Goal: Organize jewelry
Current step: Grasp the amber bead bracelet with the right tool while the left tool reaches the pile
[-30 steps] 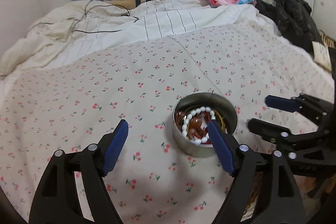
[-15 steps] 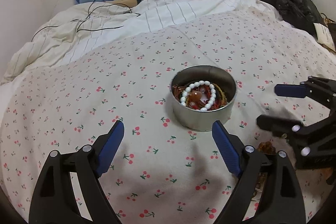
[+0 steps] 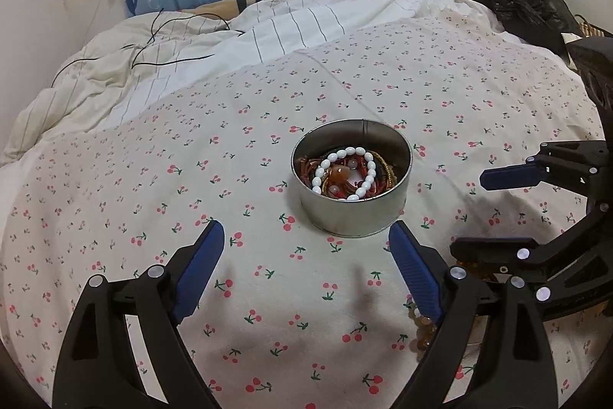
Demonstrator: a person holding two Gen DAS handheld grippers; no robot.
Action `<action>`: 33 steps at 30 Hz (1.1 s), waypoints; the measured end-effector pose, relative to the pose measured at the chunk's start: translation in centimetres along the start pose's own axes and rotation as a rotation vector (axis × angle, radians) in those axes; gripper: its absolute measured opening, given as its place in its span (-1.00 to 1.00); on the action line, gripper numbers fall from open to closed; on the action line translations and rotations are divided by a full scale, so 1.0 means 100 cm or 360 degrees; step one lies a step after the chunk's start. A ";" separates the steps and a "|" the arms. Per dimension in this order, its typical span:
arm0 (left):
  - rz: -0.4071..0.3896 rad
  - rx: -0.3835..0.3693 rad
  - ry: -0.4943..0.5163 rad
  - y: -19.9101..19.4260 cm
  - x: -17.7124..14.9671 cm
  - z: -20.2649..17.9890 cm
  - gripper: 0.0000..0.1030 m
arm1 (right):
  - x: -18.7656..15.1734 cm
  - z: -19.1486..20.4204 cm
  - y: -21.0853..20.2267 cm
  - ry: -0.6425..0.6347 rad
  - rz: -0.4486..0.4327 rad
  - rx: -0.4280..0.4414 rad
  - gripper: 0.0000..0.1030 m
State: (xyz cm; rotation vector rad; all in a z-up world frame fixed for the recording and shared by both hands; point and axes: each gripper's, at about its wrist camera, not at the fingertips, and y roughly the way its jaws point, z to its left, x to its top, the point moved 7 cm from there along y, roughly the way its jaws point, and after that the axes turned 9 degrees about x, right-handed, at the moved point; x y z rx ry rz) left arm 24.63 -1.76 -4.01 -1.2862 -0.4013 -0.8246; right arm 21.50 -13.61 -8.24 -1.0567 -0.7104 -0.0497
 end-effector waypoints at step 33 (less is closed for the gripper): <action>0.0458 -0.0536 -0.0343 0.041 -0.045 0.009 0.69 | -0.035 0.022 0.017 -0.0299 0.0293 0.0198 -0.55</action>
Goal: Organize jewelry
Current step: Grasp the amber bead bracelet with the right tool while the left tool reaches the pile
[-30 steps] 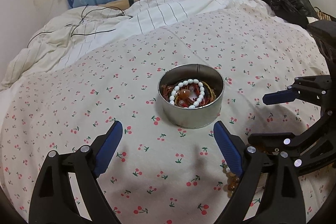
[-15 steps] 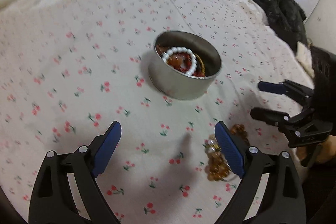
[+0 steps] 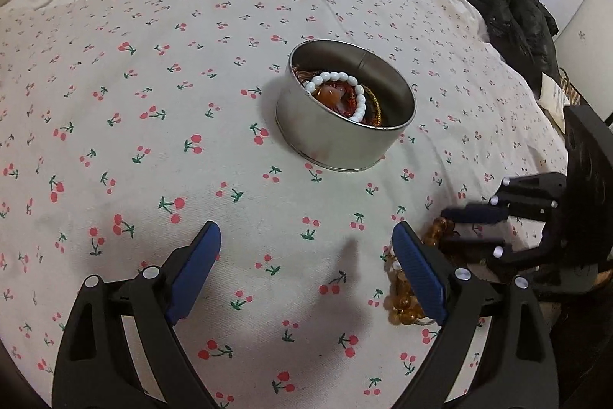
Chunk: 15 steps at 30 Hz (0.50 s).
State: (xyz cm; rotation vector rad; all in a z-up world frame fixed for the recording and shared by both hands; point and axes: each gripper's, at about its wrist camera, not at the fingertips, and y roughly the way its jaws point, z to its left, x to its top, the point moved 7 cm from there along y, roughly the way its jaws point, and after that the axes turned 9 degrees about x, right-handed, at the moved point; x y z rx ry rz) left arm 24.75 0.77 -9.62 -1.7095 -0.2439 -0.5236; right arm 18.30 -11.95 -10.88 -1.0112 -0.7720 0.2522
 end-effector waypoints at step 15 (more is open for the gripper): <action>0.0009 -0.0019 0.0002 0.000 -0.001 -0.001 0.72 | 0.032 -0.033 -0.055 0.0242 -0.0459 -0.0012 -0.76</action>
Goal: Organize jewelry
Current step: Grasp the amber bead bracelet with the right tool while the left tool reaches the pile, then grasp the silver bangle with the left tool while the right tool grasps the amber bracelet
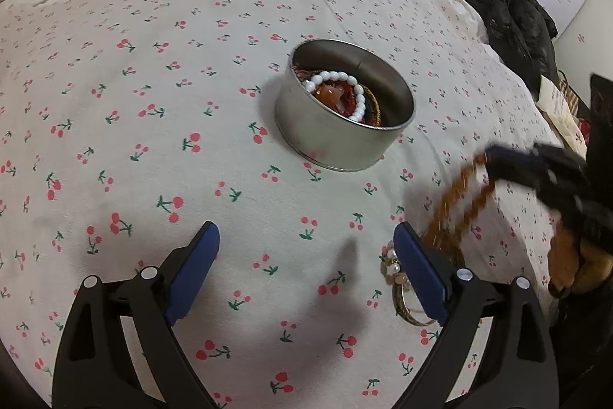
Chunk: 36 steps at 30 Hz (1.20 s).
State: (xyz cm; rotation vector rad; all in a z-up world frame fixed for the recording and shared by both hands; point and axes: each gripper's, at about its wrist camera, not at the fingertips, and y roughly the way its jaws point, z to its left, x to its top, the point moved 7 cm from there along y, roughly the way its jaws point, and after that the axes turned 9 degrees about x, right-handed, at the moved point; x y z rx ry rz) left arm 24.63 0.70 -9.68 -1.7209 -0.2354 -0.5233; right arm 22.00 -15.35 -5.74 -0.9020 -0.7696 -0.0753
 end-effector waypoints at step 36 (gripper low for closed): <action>-0.0046 -0.0019 0.0526 -0.005 -0.032 -0.064 -0.66 | -0.027 -0.044 0.028 0.0094 0.0271 -0.0390 0.11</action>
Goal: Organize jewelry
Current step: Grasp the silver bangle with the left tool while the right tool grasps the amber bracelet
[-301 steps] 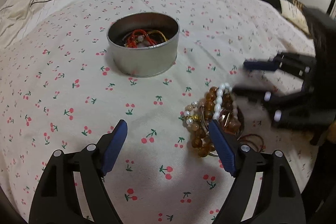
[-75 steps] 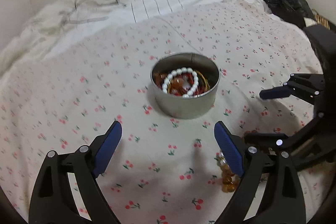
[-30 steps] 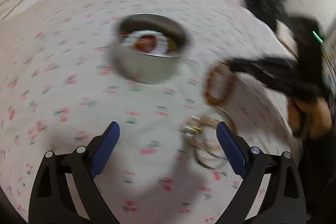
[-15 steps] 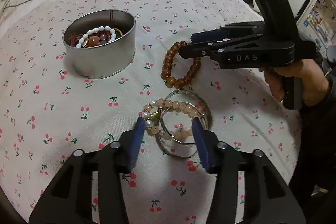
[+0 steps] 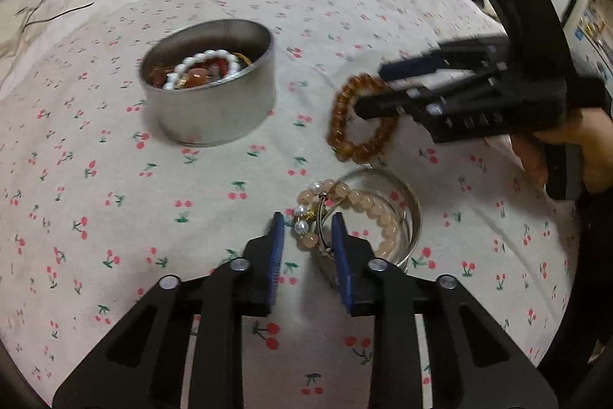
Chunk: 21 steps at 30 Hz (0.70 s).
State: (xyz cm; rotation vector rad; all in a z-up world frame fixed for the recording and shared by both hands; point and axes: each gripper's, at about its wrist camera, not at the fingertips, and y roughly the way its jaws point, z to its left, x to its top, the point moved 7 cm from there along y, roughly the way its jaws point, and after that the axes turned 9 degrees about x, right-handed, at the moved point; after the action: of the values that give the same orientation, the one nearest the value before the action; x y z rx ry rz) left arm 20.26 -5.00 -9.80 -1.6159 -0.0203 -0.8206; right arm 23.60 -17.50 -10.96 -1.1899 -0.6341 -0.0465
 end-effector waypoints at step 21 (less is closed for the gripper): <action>0.0000 -0.0092 -0.0466 -0.001 0.011 0.070 -0.90 | -0.004 0.003 0.009 -0.0026 0.0031 -0.0009 0.26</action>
State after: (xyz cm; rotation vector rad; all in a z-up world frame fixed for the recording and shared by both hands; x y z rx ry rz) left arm 24.44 0.67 -9.09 -1.7789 -0.2059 -0.5833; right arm 23.50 -17.01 -11.82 -1.2029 -0.6370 -0.0220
